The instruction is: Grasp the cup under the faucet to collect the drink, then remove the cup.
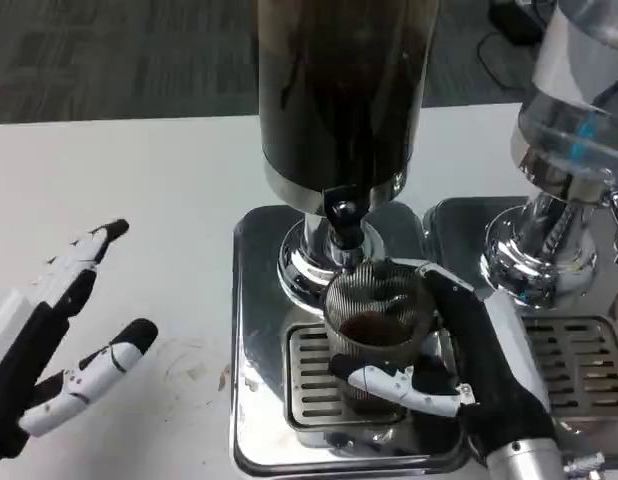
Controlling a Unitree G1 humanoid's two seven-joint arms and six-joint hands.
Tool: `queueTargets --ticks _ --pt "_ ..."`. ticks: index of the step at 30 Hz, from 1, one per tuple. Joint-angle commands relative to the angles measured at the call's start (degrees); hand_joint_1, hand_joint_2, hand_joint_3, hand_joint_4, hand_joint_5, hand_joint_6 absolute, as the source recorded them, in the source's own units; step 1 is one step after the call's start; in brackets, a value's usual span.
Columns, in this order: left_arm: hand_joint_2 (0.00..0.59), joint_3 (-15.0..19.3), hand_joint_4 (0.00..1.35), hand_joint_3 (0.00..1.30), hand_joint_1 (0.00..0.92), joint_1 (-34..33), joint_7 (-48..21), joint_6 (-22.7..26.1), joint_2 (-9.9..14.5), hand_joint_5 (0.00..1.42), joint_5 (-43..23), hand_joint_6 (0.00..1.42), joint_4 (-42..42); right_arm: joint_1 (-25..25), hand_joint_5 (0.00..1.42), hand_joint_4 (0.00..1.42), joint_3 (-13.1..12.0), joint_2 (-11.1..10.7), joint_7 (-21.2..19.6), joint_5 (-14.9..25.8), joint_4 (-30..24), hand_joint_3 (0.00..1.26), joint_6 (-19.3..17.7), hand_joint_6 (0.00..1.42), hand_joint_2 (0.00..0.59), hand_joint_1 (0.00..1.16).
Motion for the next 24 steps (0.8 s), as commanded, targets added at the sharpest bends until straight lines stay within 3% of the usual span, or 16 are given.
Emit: queueTargets --ticks 1,9,19,24 --pt "0.183 -1.4 0.0 0.0 0.0 -0.2 -2.6 2.9 2.4 0.0 0.7 0.0 -1.0 1.8 0.88 0.64 0.5 0.7 -0.4 0.0 -5.4 0.56 -0.9 1.25 0.1 1.03" --pt "0.183 -2.7 0.0 0.0 0.0 -1.4 -4.0 3.4 4.3 0.0 0.7 0.0 0.0 3.8 0.89 0.65 0.9 -0.3 -0.1 -1.3 -8.8 0.57 -1.0 1.27 0.095 1.03" --pt "0.178 -3.4 0.0 0.0 0.0 -2.8 -5.0 3.3 6.0 0.0 0.0 0.0 1.0 5.2 0.9 0.66 1.5 0.8 0.1 -1.1 -8.3 0.58 -0.5 1.3 0.086 1.03" --pt "0.178 -3.7 0.0 0.0 0.0 -3.1 -5.4 3.0 6.7 0.0 -0.5 0.0 1.5 7.0 0.9 0.66 1.0 -0.1 1.0 -0.3 -10.2 0.58 -0.7 1.3 0.086 1.03"
